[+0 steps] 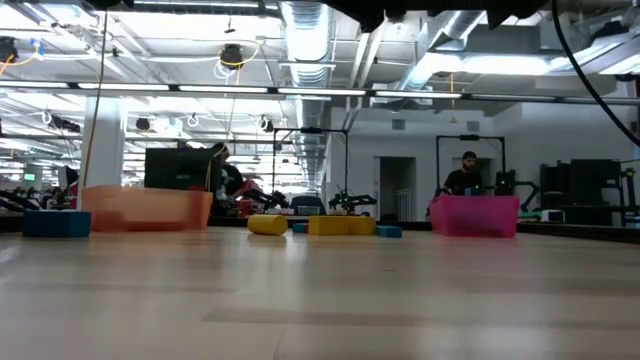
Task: Sort blocks
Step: Put the yellow block into the green bin
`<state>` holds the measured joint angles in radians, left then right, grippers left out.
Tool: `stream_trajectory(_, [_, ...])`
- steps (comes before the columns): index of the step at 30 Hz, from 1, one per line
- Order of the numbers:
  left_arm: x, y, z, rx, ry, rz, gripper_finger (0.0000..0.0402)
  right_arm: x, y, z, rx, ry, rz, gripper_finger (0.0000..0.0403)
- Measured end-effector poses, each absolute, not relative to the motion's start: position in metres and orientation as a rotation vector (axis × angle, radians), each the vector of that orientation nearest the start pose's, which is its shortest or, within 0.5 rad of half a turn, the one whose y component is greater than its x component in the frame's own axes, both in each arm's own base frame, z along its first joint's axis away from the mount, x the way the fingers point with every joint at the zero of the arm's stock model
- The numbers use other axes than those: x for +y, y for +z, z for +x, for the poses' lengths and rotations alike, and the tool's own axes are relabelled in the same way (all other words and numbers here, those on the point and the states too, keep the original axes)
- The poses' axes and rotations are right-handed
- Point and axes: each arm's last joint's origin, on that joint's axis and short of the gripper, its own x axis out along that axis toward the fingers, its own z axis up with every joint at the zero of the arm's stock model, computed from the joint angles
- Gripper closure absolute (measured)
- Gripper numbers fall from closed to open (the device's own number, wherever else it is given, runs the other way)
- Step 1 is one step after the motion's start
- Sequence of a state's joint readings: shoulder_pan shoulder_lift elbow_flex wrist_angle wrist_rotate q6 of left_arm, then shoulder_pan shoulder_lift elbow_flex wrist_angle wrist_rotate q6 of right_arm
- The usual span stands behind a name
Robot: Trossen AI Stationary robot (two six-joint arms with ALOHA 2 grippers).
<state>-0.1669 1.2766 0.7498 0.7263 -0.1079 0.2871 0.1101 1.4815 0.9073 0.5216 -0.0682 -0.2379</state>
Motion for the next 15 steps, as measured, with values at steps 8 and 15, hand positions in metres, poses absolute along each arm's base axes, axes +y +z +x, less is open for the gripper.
stream_trajectory(8, [-0.0441,0.3066,0.2761,-0.230,-0.052,0.250,0.0296,0.0384,0.2849,0.3291,-0.035,0.177,-0.240,0.0175])
stream_trajectory(15, [-0.0475,0.3033,0.2762,-0.216,-0.061,0.247,0.0296,0.0338,0.2862,0.3297,-0.023,0.098,-0.248,0.0175])
